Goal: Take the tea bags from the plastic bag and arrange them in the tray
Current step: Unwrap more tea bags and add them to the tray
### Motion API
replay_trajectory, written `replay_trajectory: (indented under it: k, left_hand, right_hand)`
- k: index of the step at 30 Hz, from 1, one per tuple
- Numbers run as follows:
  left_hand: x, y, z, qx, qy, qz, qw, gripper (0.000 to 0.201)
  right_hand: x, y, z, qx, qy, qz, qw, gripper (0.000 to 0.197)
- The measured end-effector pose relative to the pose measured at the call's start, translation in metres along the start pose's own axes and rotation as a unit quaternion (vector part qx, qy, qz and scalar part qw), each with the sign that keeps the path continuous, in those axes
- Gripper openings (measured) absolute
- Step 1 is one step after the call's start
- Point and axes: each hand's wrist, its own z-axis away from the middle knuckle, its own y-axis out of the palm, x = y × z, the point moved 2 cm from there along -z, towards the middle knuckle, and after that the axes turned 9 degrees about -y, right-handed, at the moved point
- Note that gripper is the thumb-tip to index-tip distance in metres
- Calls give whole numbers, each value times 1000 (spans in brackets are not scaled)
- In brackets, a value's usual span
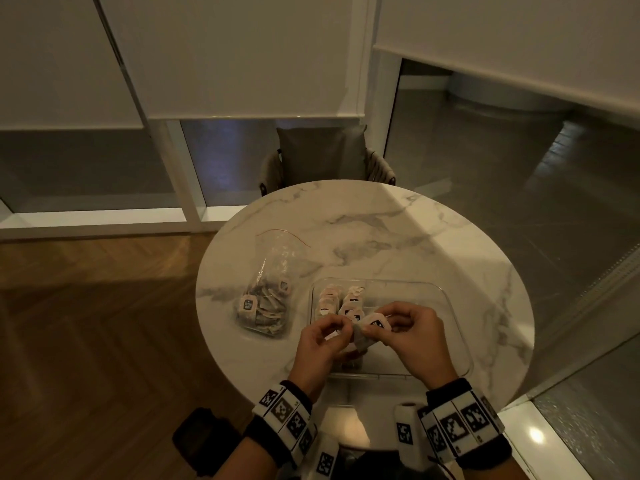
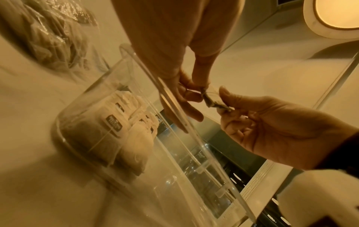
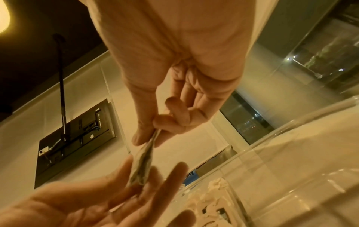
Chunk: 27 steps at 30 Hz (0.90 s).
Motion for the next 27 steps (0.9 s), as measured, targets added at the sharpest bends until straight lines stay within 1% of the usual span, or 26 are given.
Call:
replay_trajectory:
  k: [2,3,4,6,7,12,14,16,17,19,20,21,23,25,27]
  left_hand:
    - [-3,2,2,19,-14,15,1000,29]
    - [-5,2,2,22,-14,9,1000,31]
    - [-5,3,3,24,-9,-4,1000,27]
    - [-5,3,4,21,5,-21,1000,12]
    - [-4,3,4,15,7,-25,1000,10]
    - [-10,-3,3,-7,-10,-78,997,19]
    - [-15,-10,3,-39,-21,-95,994,23]
    - [-19,-21,2,-99,-21,-94,990,23]
    - [-21,-26,2,-130,-14,-100,986,20]
    - [-23,-34,1,-185,9,-143,972,6]
    - [-23,-38,2,-206,17,-173,963,5]
    - [-22,-40,3,-224,21,-200,954,11]
    - [-19,-44,7,-244,12,-227,943,22]
    - [-15,-46,10,-247,-14,-222,943,29]
    - [-9,-48,11,-239,-41,-210,947,31]
  right_hand:
    - [3,3,-1,21,4,-1,1000,24]
    - [6,4,-2,36,9,1,999,22]
    - [8,5,-4,50,10,4,999,19]
    - [13,6,-7,71,6,5,997,16]
    - [15,6,-8,80,4,8,997,15]
    - [22,2,-18,105,-5,53,993,8]
    - [26,-3,-26,112,-16,96,989,7]
    - [31,-8,-36,135,-35,145,980,8]
    - [32,-9,-41,158,-45,173,971,7]
    - [32,-6,-51,240,-58,231,941,5]
    - [30,-3,-56,296,-52,257,918,4]
    - [26,2,-59,355,-40,278,892,2]
    - [19,13,-62,453,-11,310,836,7]
    - [13,25,-63,524,15,329,785,12]
    - [6,36,-64,569,32,342,747,13]
